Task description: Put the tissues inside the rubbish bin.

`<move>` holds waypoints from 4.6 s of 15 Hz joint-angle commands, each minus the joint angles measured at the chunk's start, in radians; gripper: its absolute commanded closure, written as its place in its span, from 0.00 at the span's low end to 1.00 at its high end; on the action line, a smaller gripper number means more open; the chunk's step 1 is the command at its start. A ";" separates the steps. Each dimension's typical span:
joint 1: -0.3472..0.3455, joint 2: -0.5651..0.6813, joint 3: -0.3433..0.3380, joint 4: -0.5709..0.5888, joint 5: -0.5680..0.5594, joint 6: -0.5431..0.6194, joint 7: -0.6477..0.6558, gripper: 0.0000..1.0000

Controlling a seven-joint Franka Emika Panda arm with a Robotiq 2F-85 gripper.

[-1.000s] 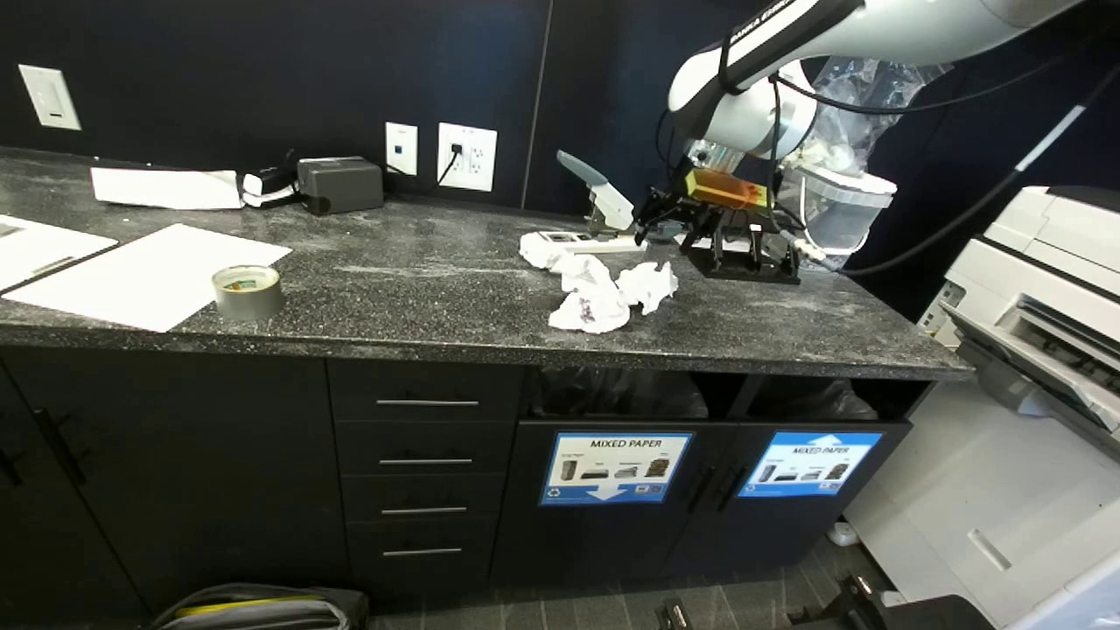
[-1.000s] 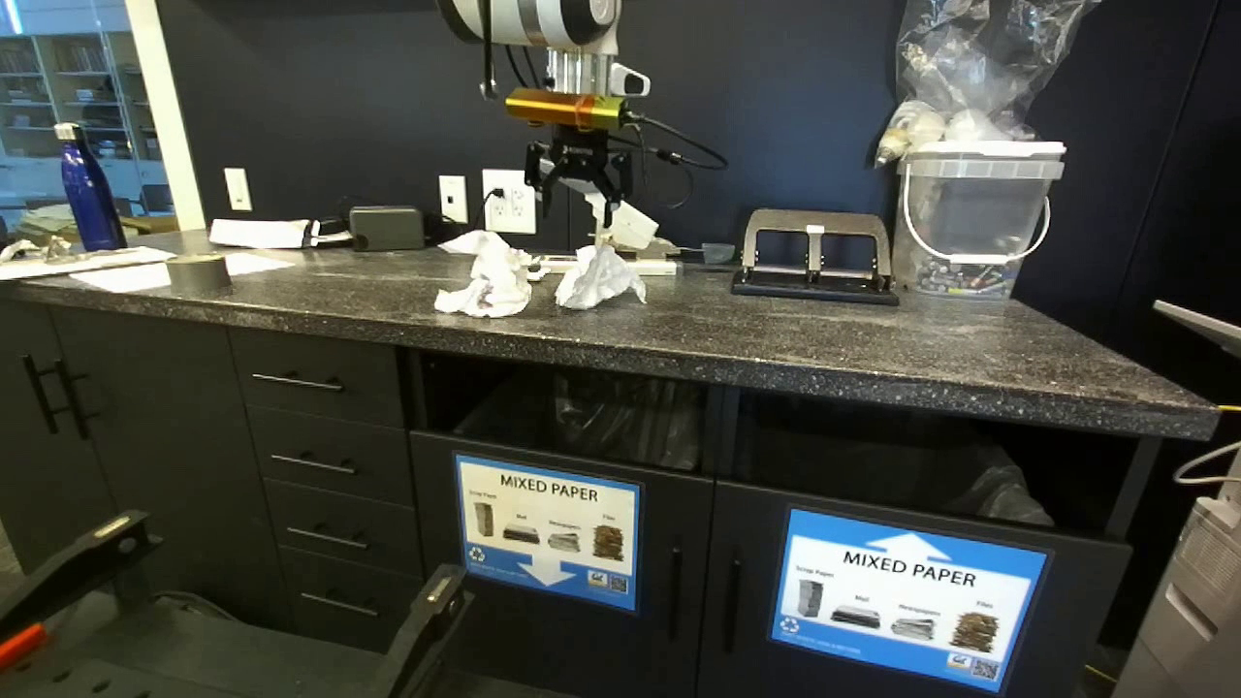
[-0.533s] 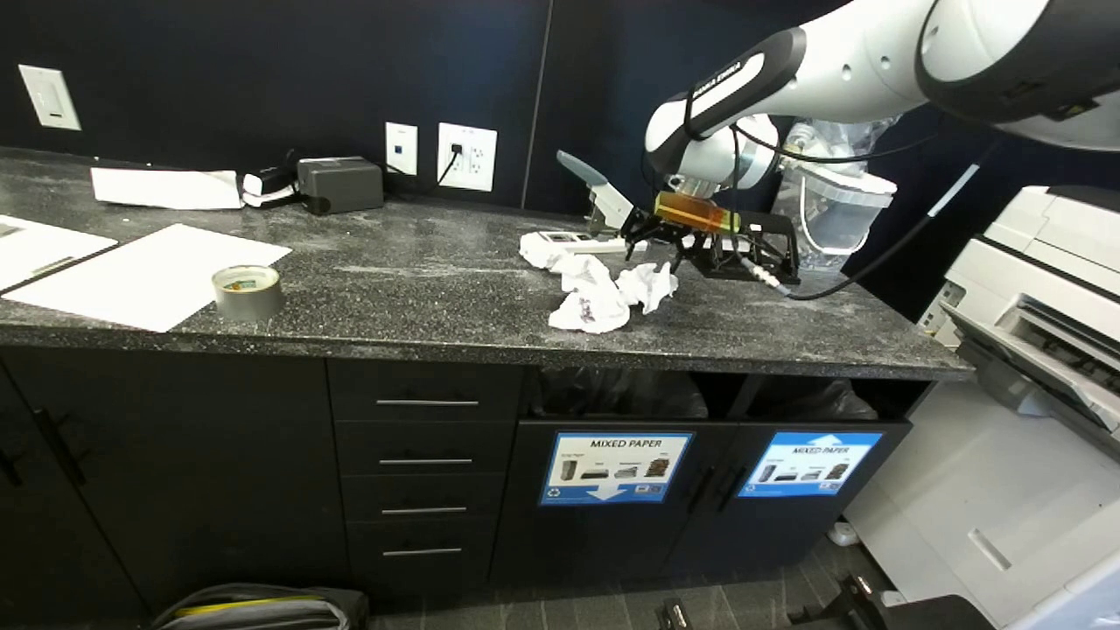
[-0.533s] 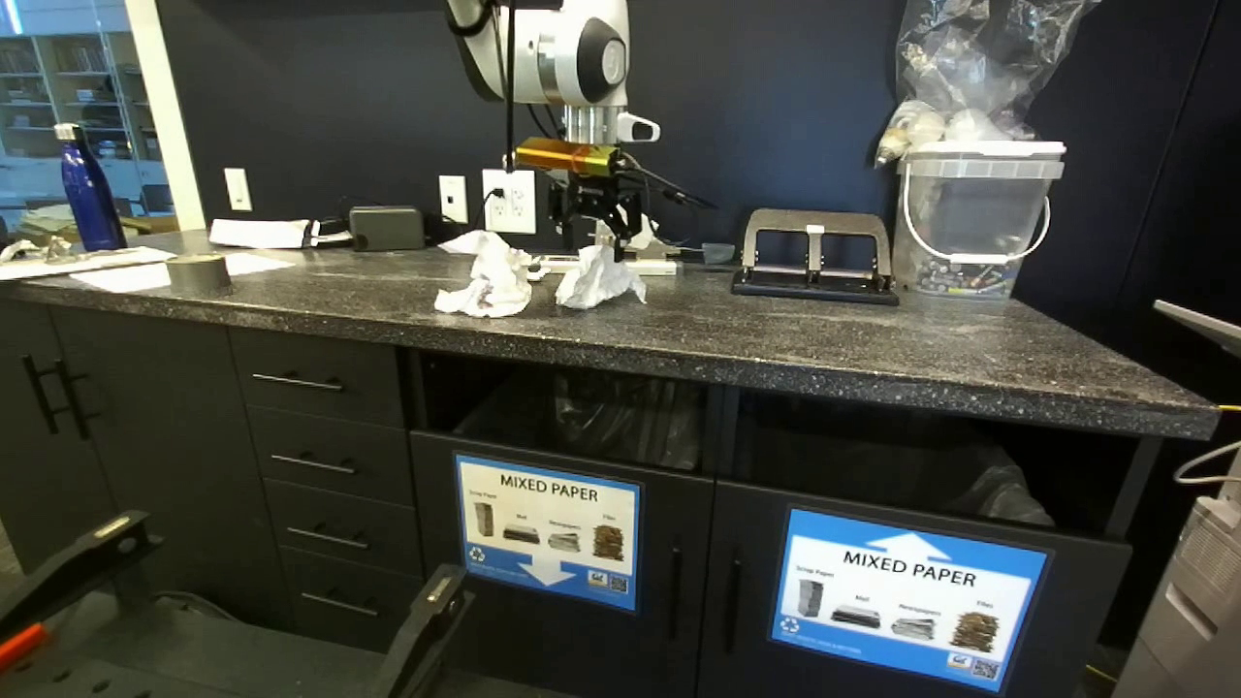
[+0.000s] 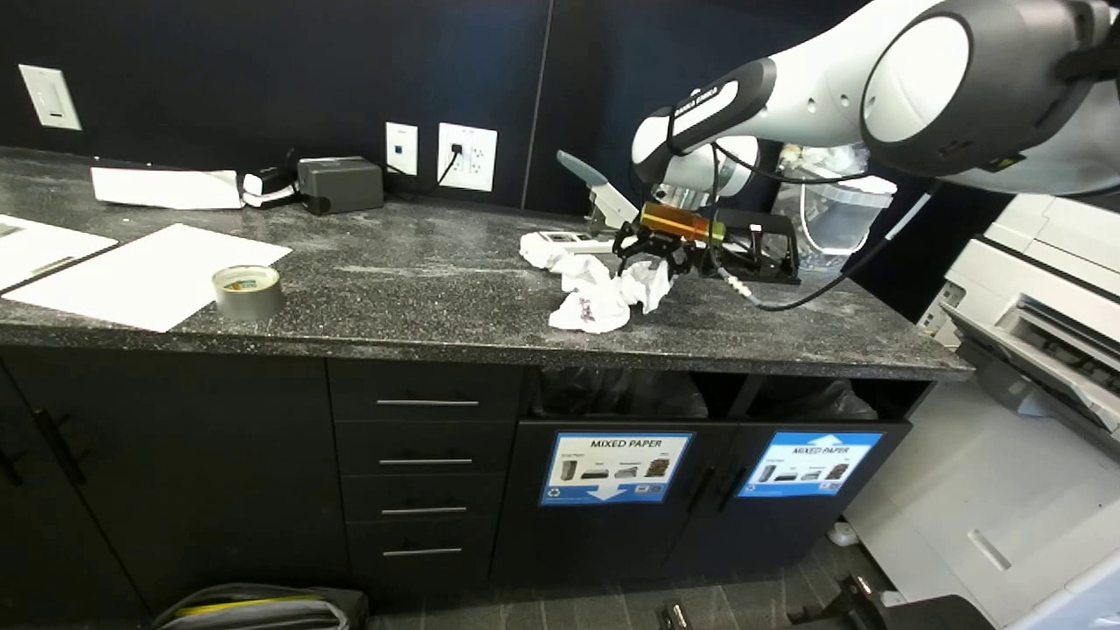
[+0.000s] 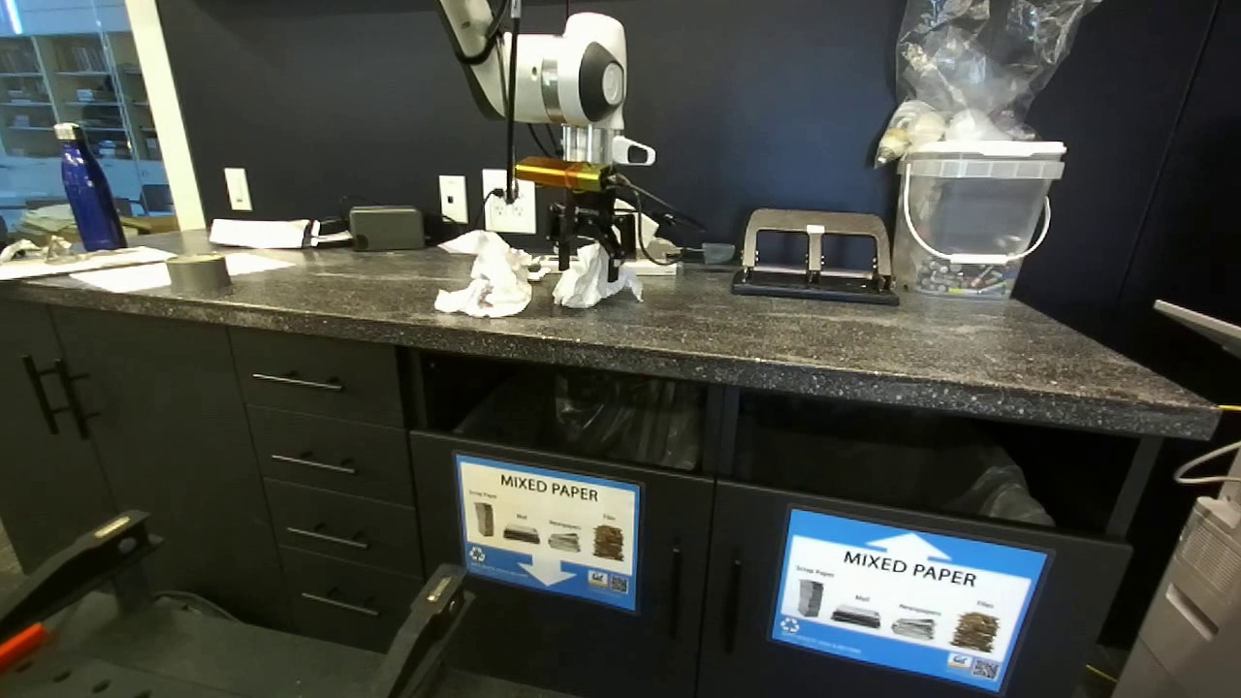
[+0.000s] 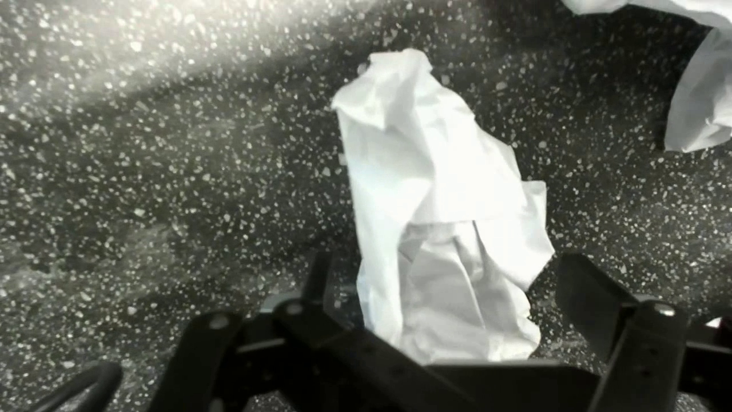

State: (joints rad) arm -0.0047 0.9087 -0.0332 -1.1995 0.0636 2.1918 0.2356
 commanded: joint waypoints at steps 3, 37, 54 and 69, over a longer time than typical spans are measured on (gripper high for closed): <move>0.012 0.087 -0.029 0.153 -0.024 -0.124 0.022 0.00; -0.052 -0.314 0.087 -0.537 0.018 0.109 -0.311 0.86; -0.253 -0.569 0.327 -1.325 0.240 0.880 -0.644 0.86; -0.375 -0.178 0.243 -1.349 -0.447 1.557 -0.463 0.87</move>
State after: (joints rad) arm -0.3915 0.6459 0.2605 -2.5750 -0.2979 3.6144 -0.2686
